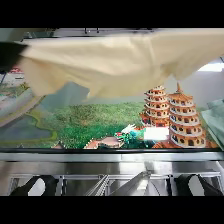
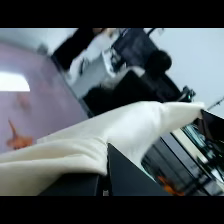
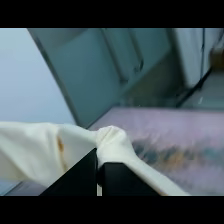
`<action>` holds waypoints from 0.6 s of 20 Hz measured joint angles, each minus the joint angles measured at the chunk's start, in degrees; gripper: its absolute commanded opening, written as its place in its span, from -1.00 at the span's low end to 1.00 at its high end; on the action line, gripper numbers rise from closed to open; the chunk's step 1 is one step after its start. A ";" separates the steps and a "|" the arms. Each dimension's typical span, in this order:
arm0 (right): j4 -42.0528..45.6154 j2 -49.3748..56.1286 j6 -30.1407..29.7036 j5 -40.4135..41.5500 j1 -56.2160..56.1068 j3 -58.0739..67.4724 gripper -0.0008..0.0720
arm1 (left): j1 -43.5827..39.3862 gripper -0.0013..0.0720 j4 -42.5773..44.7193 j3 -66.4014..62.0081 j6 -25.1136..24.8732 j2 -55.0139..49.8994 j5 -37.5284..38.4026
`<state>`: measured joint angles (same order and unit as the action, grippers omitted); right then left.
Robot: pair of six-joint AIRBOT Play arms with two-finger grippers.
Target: Fold the shirts.
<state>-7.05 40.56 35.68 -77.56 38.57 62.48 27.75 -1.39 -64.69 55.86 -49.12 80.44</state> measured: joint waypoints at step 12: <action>14.67 6.82 2.73 10.82 -14.43 2.36 -0.94 | -2.82 -0.38 12.61 10.69 2.03 1.25 -3.17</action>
<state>7.62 47.37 38.41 -66.74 24.14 64.84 24.93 11.22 -54.00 57.89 -47.88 77.28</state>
